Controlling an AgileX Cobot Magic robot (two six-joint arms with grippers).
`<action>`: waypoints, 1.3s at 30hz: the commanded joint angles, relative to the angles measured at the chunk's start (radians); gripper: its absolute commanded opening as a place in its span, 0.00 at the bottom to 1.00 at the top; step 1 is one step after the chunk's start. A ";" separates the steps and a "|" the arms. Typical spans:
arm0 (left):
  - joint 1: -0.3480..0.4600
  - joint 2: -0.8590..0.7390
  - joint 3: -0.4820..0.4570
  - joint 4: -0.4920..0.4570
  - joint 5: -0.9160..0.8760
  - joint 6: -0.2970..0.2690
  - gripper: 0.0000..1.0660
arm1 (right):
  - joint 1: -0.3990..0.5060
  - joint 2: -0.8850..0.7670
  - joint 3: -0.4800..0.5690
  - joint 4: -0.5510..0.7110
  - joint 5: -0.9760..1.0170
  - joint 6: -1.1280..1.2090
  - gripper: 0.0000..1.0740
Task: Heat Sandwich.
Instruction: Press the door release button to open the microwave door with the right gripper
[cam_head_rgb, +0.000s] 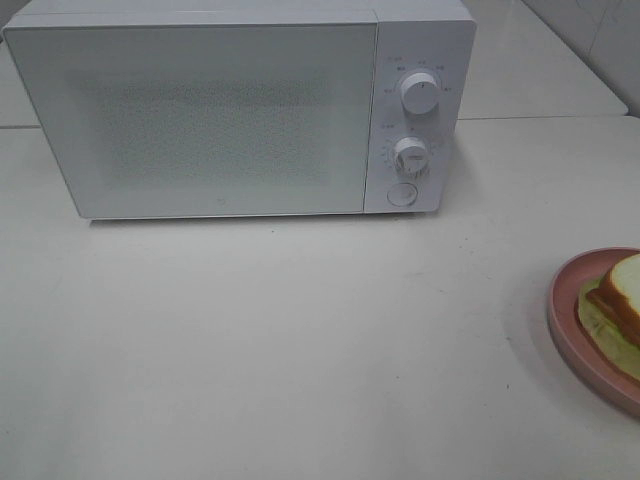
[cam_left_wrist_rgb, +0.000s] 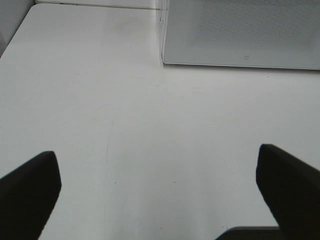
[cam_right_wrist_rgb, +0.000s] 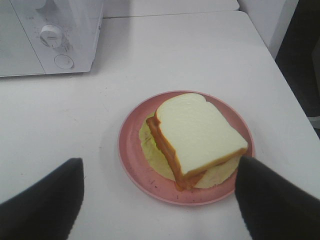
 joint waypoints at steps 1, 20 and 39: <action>-0.008 -0.016 0.002 -0.003 -0.010 0.002 0.94 | -0.009 -0.026 0.002 0.001 -0.014 -0.001 0.70; -0.008 -0.016 0.002 -0.003 -0.010 0.002 0.94 | -0.009 0.042 -0.051 -0.002 -0.029 -0.001 0.71; -0.008 -0.016 0.002 -0.003 -0.010 0.002 0.94 | -0.009 0.421 -0.062 -0.001 -0.334 0.000 0.71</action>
